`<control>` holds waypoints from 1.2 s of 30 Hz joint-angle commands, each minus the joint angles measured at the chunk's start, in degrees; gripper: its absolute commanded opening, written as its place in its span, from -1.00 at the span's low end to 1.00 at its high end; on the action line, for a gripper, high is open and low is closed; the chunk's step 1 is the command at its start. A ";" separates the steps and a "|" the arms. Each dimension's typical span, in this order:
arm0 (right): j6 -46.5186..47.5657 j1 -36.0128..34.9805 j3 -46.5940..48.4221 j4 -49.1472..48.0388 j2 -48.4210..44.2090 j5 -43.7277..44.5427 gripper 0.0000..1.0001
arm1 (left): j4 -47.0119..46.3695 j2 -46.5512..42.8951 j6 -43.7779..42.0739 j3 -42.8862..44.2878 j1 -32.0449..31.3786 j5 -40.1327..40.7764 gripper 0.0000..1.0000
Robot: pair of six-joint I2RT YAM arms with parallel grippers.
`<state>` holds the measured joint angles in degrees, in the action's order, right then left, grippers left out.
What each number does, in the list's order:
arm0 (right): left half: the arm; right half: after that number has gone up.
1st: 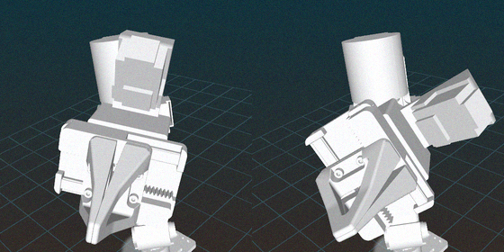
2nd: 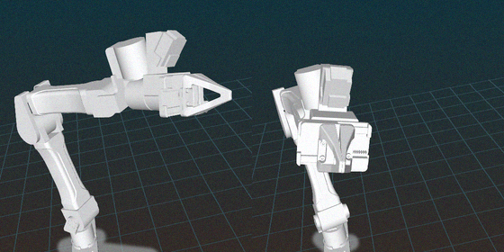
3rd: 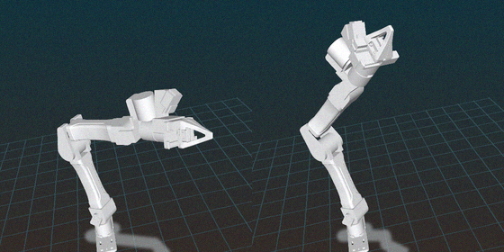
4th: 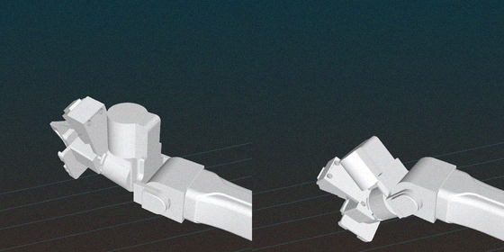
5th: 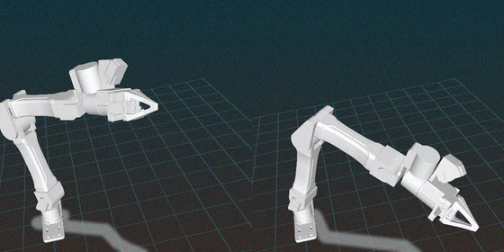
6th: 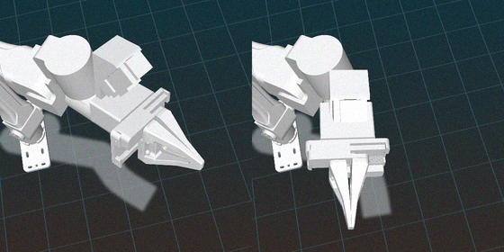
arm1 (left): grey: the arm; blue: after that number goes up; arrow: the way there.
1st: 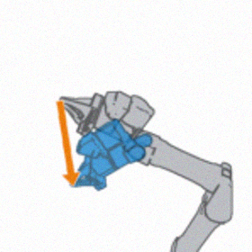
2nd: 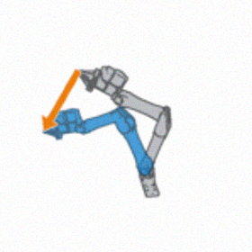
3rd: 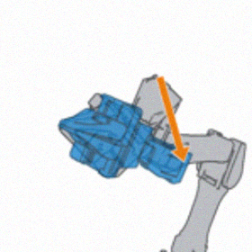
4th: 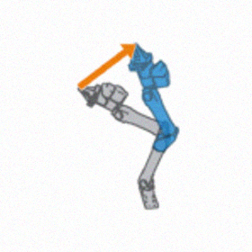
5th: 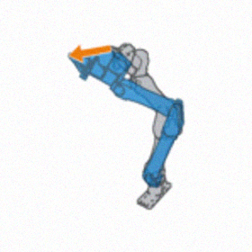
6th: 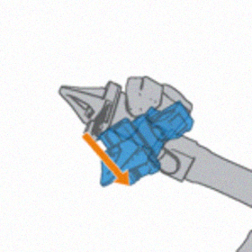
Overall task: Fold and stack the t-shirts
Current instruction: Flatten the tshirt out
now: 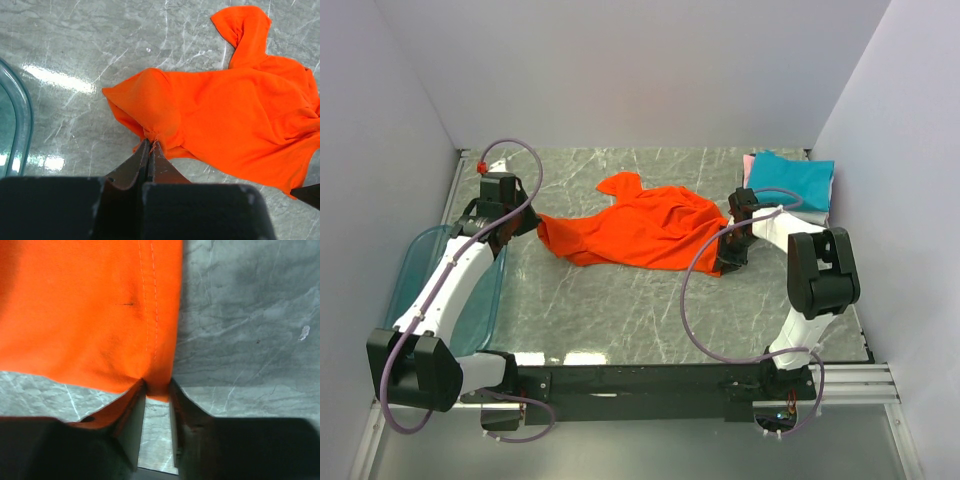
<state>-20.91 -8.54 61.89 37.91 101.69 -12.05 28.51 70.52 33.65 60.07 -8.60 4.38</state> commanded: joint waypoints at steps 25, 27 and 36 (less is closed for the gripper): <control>3.24 -0.52 48.75 26.24 -14.06 10.46 -1.00 | -0.73 -5.83 0.81 28.07 0.78 10.90 -0.99; 3.59 -0.52 52.97 26.34 -16.16 12.49 -1.00 | -1.26 -7.76 0.37 30.53 0.78 13.62 -0.99; 5.61 -0.52 52.64 13.52 -32.49 17.32 -1.00 | -7.24 -15.76 -4.72 38.43 0.78 21.19 -0.99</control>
<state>-16.84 -9.13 114.10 58.13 74.85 1.15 27.31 57.10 32.25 93.93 -8.23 20.73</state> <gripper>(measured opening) 0.044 0.012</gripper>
